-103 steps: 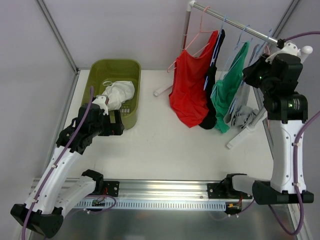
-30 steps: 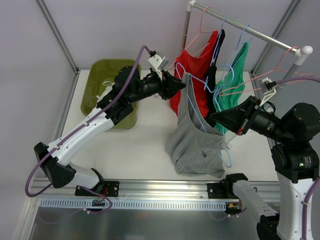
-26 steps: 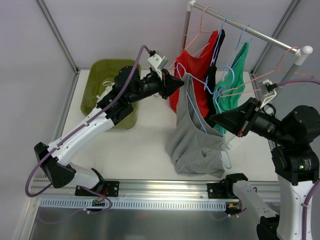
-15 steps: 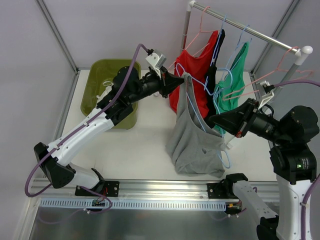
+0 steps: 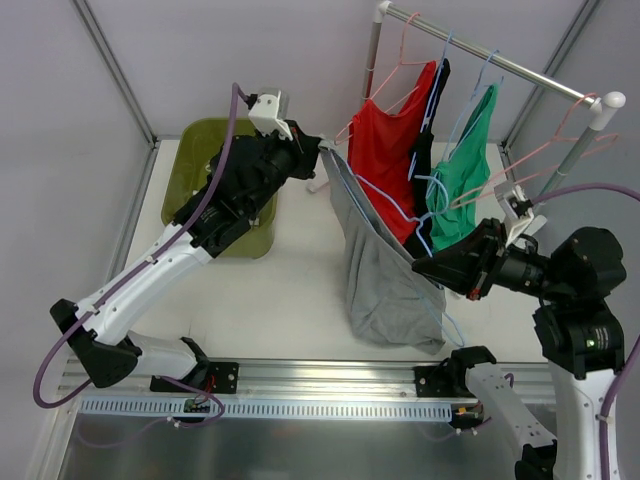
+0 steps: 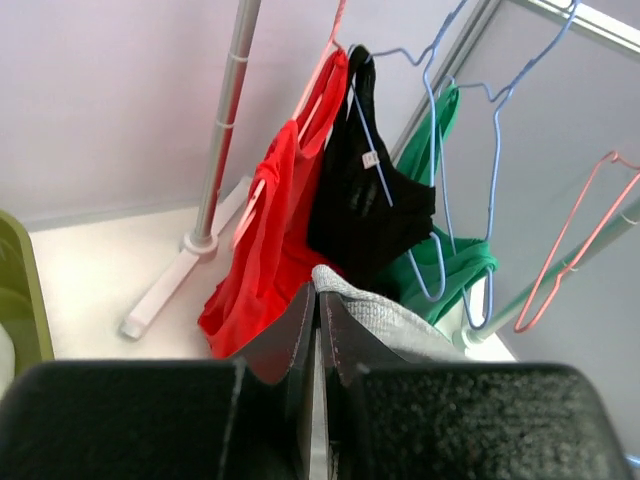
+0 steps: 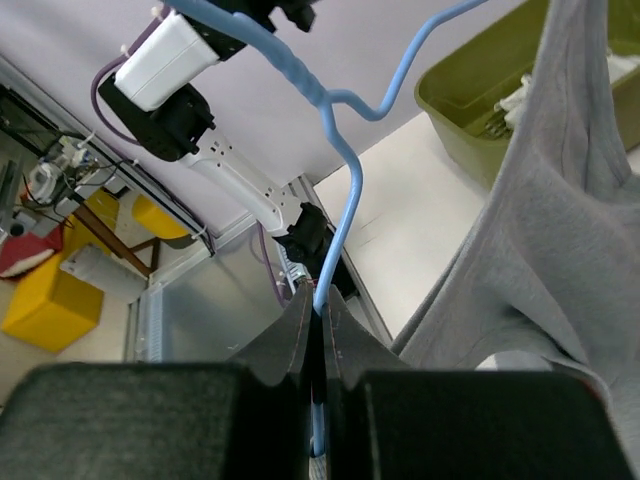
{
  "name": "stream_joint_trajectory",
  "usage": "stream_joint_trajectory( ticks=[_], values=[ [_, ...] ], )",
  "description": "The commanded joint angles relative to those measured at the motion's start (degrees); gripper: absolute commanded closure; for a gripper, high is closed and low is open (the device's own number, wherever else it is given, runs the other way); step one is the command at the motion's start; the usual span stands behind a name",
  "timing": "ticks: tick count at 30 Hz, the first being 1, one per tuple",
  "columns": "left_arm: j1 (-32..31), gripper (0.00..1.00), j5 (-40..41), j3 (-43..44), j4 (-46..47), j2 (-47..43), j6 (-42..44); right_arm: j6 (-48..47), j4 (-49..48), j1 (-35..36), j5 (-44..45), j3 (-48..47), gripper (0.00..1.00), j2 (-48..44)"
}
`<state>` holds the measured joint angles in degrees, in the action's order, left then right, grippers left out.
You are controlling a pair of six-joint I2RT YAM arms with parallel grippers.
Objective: Remove the tank top from the hanger
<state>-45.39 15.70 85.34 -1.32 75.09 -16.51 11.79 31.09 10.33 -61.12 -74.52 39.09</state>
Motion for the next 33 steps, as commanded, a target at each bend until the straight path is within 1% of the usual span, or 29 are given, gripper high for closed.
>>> stream_joint_trajectory(
  ticks=[1, 5, 9, 10, 11, 12, 13, 14, 15, 16, 17, 18, 19, 20, 21, 23, 24, 26, 27, 28, 31, 32, 33],
  values=[
    [-0.05, 1.00, 1.53, 1.33, -2.46, 0.67, -3.17, -3.00, -5.94, 0.83, -2.26, -0.10, 1.00, -3.14],
    [-0.05, 1.00, -0.58, -1.05, -2.46, -0.47, -4.14, -3.71, -7.27, 0.83, 0.82, 0.34, 1.00, -3.58],
    [-0.05, 1.00, -7.25, -3.16, -2.37, -2.75, -3.88, -3.53, -10.95, 0.83, 2.06, 0.87, 1.00, -4.20],
    [-0.05, 1.00, -13.27, -3.25, -2.20, -3.36, -3.62, -3.18, -12.18, 0.83, 2.93, 0.96, 1.00, -4.37],
    [-0.05, 1.00, -17.25, -3.51, -1.93, -3.63, -3.44, -2.31, -14.02, 0.83, 5.11, 1.48, 1.00, -4.64],
    [-0.05, 1.00, -22.16, -3.78, -1.49, -3.72, -3.53, 0.40, -16.82, 0.83, 6.62, 2.35, 1.00, -4.99],
    [-0.14, 1.00, -27.17, -5.00, -0.97, -3.81, -3.79, 1.90, -23.64, 0.83, 8.81, 5.06, 1.00, -5.95],
    [-0.40, 1.00, -35.31, -6.23, 1.21, -3.90, -5.79, 3.31, -27.19, 0.83, 13.87, 7.00, 1.00, -6.57],
    [-0.75, 1.00, -38.44, -7.89, 4.45, -3.99, -7.46, 6.63, -31.84, 0.83, 16.62, 9.20, 1.00, -7.09],
    [-1.02, 1.00, -41.77, -12.43, 7.88, -4.25, -9.40, 8.75, -42.41, 0.83, 19.78, 11.74, 1.00, -7.45],
    [-1.80, 1.00, -47.29, -15.18, 16.01, -4.51, -12.90, 11.04, -47.30, 0.92, 25.47, 16.73, 1.00, -7.54],
    [-2.16, 1.00, -48.65, -17.73, 19.74, -4.69, -14.58, 13.15, -52.92, 0.92, 27.79, 19.04, 1.00, -7.10],
    [-2.51, 1.00, -49.27, -21.93, 22.48, -4.86, -15.91, 16.39, -62.63, 0.84, 29.99, 20.98, 1.00, -6.40],
    [-2.78, 1.00, -49.37, -23.28, 23.90, -5.13, -17.22, 17.46, -66.82, 1.10, 33.14, 22.56, 1.00, -5.26],
    [-2.95, 1.00, -48.76, -25.03, 24.00, -5.13, -17.50, 17.91, -73.39, 1.27, 34.22, 24.06, 1.00, -2.56],
    [-2.95, 1.00, -46.66, -26.36, 22.34, -5.57, -17.33, 17.92, -77.22, 1.71, 36.41, 23.46, 1.00, 0.18],
    [-2.95, 1.00, -41.86, -26.71, 17.98, -5.74, -16.98, 17.65, -77.67, 1.71, 36.95, 22.50, 1.00, 2.46],
    [-2.95, 1.00, -35.60, -27.50, 12.68, -6.36, -15.14, 15.04, -73.65, 1.71, 37.74, 20.13, 1.00, 3.27],
    [-2.95, 1.00, -33.13, -28.99, 11.09, -6.45, -14.69, 13.97, -68.50, 1.80, 38.18, 18.03, 1.00, 2.84],
    [-2.95, 1.00, -30.76, -29.87, 9.86, -6.45, -14.43, 12.74, -65.66, 1.98, 40.53, 17.31, 1.00, 2.05],
    [-2.95, 1.00, -31.78, -33.12, 9.76, -5.23, -14.34, 5.72, -55.47, 2.07, 43.89, 15.47, 1.00, -1.54],
    [-2.95, 1.00, -31.70, -33.92, 9.67, -4.78, -14.42, 2.74, -50.48, 2.07, 46.25, 13.72, 1.00, -2.17],
    [-2.95, 1.00, -31.09, -35.23, 9.15, -4.43, -14.69, 1.32, -39.20, 2.07, 47.23, 11.18, 1.00, -2.35]
  ],
)
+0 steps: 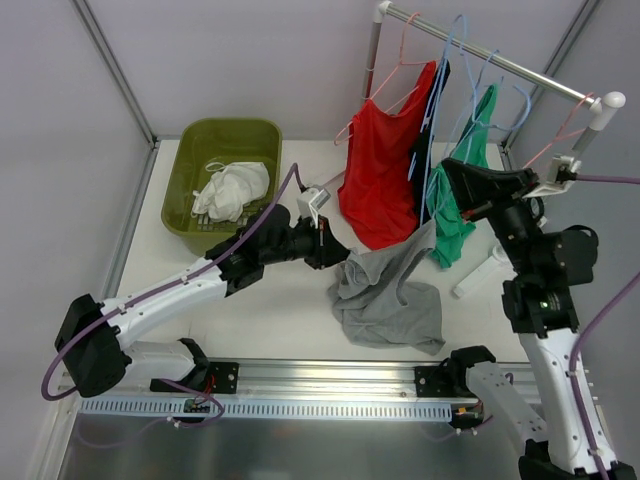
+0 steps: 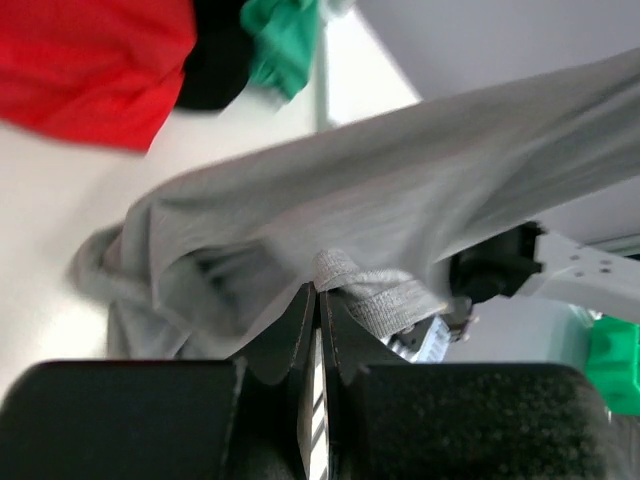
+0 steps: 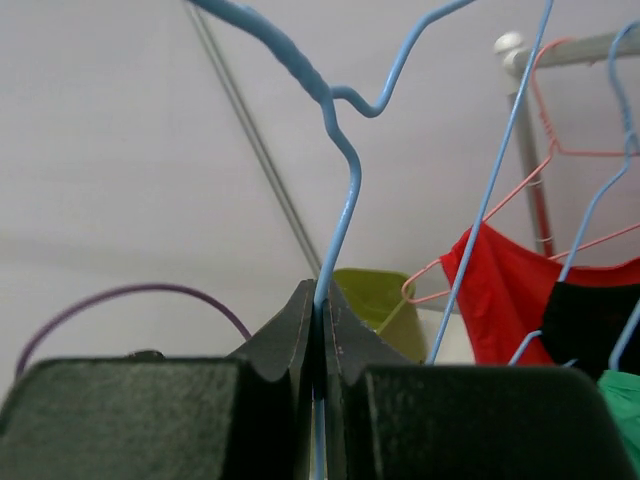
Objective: Remove the tank top from the hanger
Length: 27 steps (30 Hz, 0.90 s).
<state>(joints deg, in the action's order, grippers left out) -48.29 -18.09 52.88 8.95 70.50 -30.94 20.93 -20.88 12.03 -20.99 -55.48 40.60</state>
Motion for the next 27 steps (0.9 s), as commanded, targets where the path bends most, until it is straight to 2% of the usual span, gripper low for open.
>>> stream_joint_trajectory(
  ticks=[1, 8, 12, 16, 23, 25, 26, 27],
  values=[
    [-0.05, 1.00, 4.10, -3.31, -2.09, 1.03, -0.44, -8.35, 16.28, 0.36, 8.41, -11.37, 1.00, -3.95],
    [-0.05, 1.00, 3.67, -7.88, -3.15, 2.89, -1.75, -8.98, 15.27, 0.45, 8.87, -8.51, 1.00, -7.20],
    [-0.22, 1.00, 2.88, -9.64, -2.97, 1.75, -1.58, -7.84, -2.34, 0.45, 5.89, -0.43, 1.00, -8.61],
    [-0.31, 1.00, 3.58, -10.61, -2.97, -0.97, -1.32, -8.36, -8.99, 0.97, -0.62, 1.96, 1.00, -5.80],
    [-0.31, 1.00, 4.55, -11.93, -4.46, -4.93, -0.53, -15.20, -8.92, 3.08, -0.27, 0.21, 1.00, -0.52],
    [-0.31, 1.00, 7.00, -10.96, -8.57, -6.15, 0.08, -14.69, -3.84, 3.35, -0.19, -3.11, 1.00, 0.00],
    [-0.31, 1.00, 8.14, -9.83, -10.86, -6.77, 0.35, -14.34, 4.10, 3.26, 0.25, -5.05, 1.00, -0.17],
    [-0.31, 1.00, 9.63, -9.12, -12.89, -7.21, 0.53, -13.90, 8.01, 3.35, 0.51, -7.07, 1.00, -0.43]
  ],
)
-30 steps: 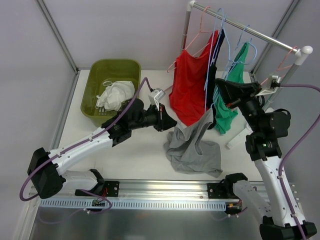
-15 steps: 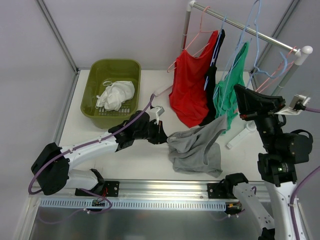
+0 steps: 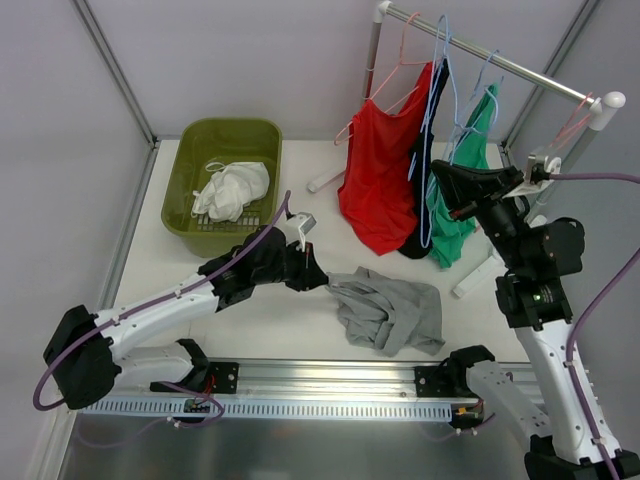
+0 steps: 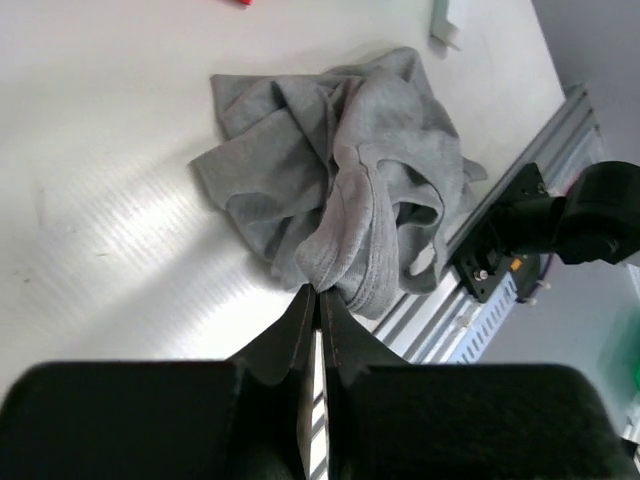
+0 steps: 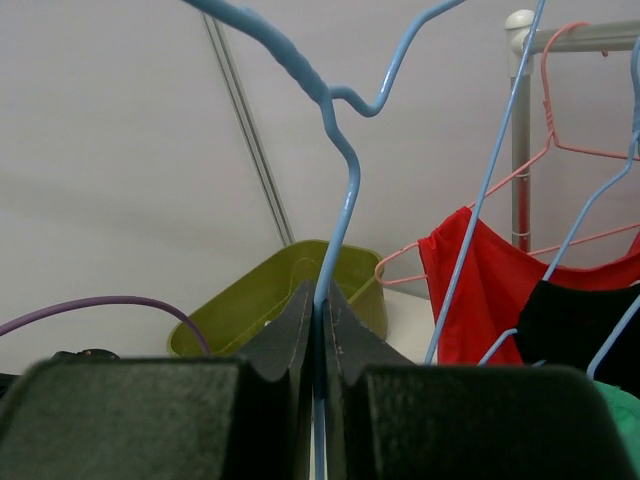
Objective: Remove the tank top from the hanger
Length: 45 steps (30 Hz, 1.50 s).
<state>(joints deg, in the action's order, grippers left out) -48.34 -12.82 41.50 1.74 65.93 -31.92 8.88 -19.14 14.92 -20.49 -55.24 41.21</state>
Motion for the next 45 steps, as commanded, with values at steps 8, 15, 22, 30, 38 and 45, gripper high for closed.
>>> stream_joint_trajectory(
  ticks=[8, 15, 22, 30, 38, 45],
  values=[
    [-0.18, 0.01, 16.94, 8.94, -22.11, -9.94, 4.32, 0.69, 38.01, 0.46, 11.16, -19.72, 1.00, -7.55],
    [-0.18, 0.01, 31.44, 20.44, -43.11, -17.23, 4.50, 3.69, 58.33, 0.38, 24.25, -27.64, 1.00, -5.62],
    [-0.18, 0.01, 33.04, 26.79, -52.98, -25.49, 7.48, 6.41, 57.20, 0.38, 28.14, -25.18, 1.00, -5.09],
    [-0.18, 0.01, 32.16, 22.15, -52.98, -28.23, 11.52, 2.28, 56.49, -0.67, 28.84, -32.90, 1.00, 8.60],
    [-0.18, 0.01, 35.93, 12.04, -50.26, -29.46, 12.76, 4.99, 56.49, -14.65, 13.21, -46.26, 1.00, 22.85],
    [-0.18, 0.01, 33.48, 11.06, -48.76, -30.42, 13.55, 8.34, 56.58, -21.58, 6.96, -55.40, 1.00, 32.43]
  ],
)
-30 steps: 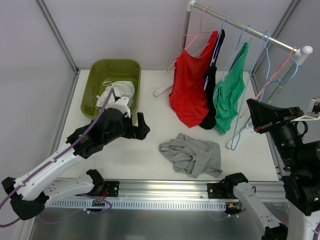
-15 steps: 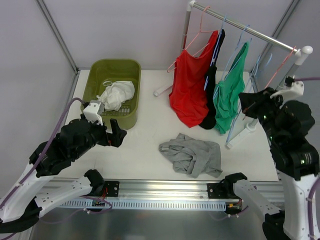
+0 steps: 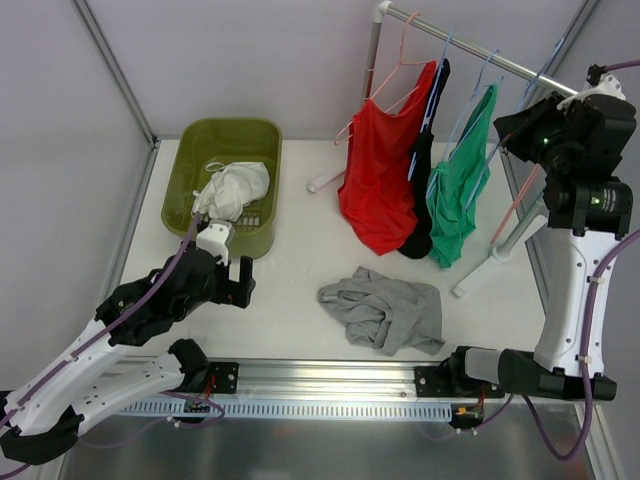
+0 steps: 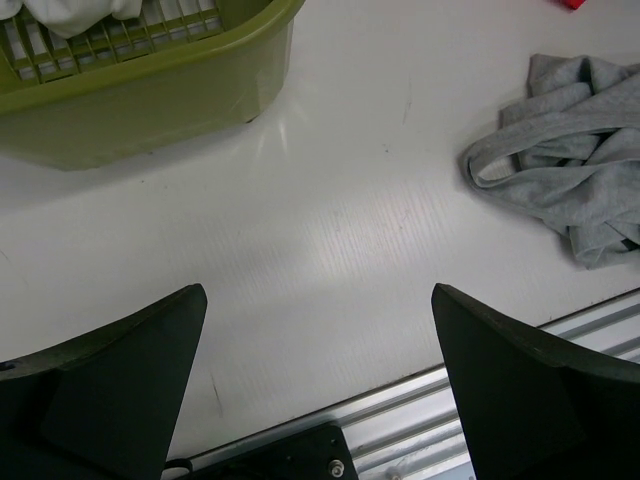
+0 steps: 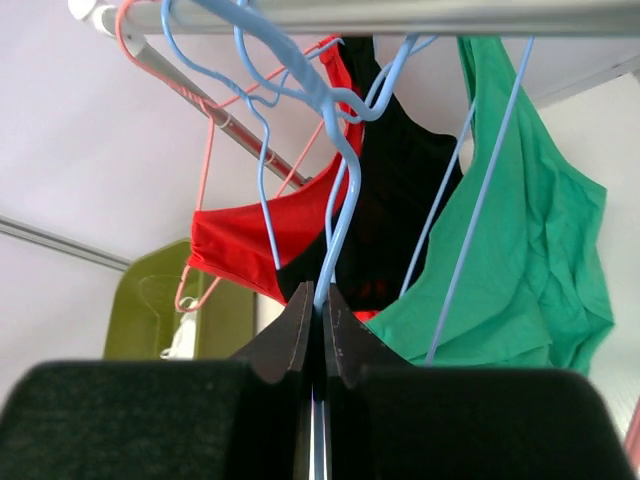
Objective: Remove the tank top from the hanger
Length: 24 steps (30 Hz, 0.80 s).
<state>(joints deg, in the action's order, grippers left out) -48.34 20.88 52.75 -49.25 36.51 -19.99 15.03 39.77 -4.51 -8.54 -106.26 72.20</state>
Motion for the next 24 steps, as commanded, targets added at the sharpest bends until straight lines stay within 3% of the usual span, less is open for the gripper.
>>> stream_joint_trajectory(
  ticks=[1, 8, 22, 24],
  values=[
    [-0.18, 0.01, -0.32, -0.19, 2.41, -1.09, 1.62, 2.46, -2.41, -2.78, -6.04, -5.18, 1.00, 3.10],
    [-0.18, 0.01, -0.32, -0.63, 2.76, -2.76, 1.71, 2.46, -3.03, -7.96, -7.98, -2.56, 1.00, 7.07],
    [-0.18, 0.01, -0.93, 0.07, 3.02, -2.15, 1.97, 2.20, -11.02, -8.58, -8.16, 17.48, 0.99, 0.05],
    [-0.18, 0.01, -1.02, 0.86, 2.85, -1.10, 0.75, 2.72, -11.29, -8.67, -8.77, 17.93, 0.84, -0.31]
  ],
)
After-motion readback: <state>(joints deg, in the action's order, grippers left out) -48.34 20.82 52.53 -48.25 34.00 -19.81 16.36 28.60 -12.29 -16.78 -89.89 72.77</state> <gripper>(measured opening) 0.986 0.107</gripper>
